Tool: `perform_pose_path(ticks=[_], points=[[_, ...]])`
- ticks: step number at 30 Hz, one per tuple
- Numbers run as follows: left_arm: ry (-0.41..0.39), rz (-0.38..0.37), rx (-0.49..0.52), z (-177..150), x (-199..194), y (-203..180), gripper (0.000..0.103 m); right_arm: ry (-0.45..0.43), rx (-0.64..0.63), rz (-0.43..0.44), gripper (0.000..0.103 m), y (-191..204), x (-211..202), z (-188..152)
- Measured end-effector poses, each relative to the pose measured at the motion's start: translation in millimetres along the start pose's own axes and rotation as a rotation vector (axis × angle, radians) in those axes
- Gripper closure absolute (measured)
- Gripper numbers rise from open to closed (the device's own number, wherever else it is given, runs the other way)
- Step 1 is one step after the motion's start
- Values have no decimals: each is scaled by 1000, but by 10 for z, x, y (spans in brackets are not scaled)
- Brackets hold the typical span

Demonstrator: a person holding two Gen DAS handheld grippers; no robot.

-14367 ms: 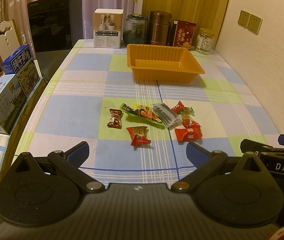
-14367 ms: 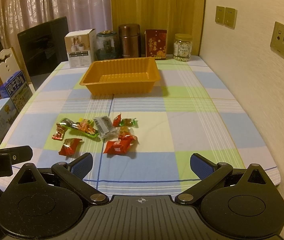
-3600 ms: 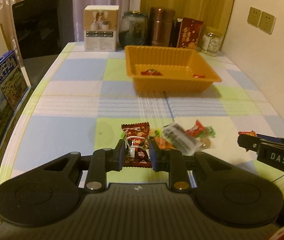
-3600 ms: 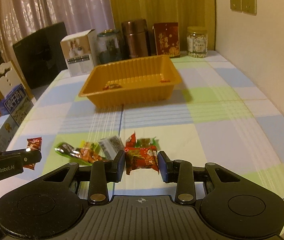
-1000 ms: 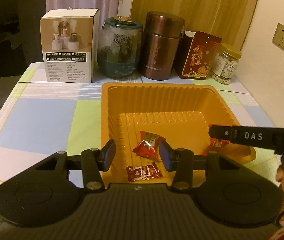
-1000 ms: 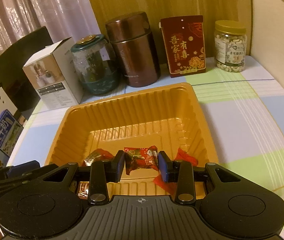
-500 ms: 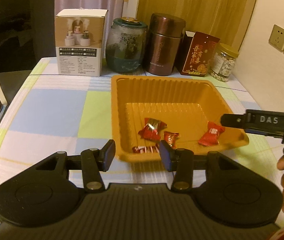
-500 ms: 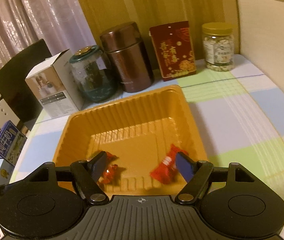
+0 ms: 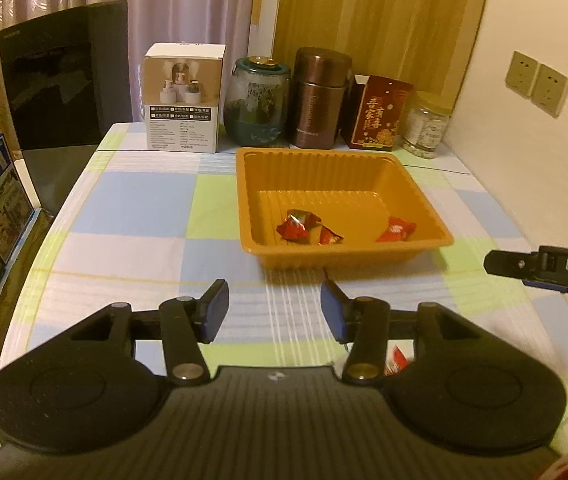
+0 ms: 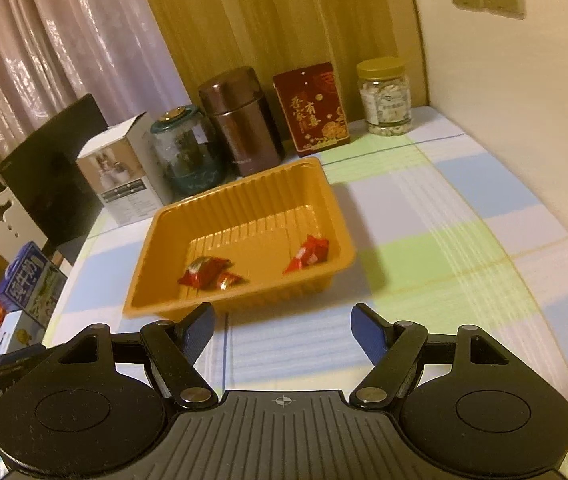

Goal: Organize snacks

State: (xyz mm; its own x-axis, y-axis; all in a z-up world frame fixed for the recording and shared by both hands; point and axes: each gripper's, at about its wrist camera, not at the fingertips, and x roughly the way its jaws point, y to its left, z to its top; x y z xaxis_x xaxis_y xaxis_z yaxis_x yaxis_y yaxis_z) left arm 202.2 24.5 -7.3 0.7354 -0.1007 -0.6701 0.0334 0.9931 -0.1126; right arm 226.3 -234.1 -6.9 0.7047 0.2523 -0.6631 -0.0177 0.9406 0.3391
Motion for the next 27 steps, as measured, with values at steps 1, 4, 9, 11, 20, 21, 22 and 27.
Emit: perform_pose_path(ticks=[1, 4, 9, 11, 20, 21, 22, 27], points=[[-1, 1, -2, -39, -73, -7, 55, -1, 3, -1, 28, 0, -87, -53], [-3, 0, -19, -164, -285, -5, 54, -10, 8, 0, 28, 24, -317, -195], [-20, 11, -22, -401, -644, -8, 53, -32, -12, -11, 28, 86, -661, -448], [-25, 15, -21, -488, -757, -8, 52, -35, -10, -12, 28, 88, -769, -538], [-8, 5, -44, -789, -1029, 2, 51, -30, -36, -30, 28, 101, -1080, -864], [-4, 3, -44, -822, -1043, -4, 51, -29, -39, -33, 28, 97, -1111, -902], [1, 2, -43, -855, -1053, -7, 51, -28, -43, -34, 28, 99, -1128, -935], [24, 0, -32, -989, -1075, -50, 51, -7, -47, -35, 28, 76, -1174, -1075]])
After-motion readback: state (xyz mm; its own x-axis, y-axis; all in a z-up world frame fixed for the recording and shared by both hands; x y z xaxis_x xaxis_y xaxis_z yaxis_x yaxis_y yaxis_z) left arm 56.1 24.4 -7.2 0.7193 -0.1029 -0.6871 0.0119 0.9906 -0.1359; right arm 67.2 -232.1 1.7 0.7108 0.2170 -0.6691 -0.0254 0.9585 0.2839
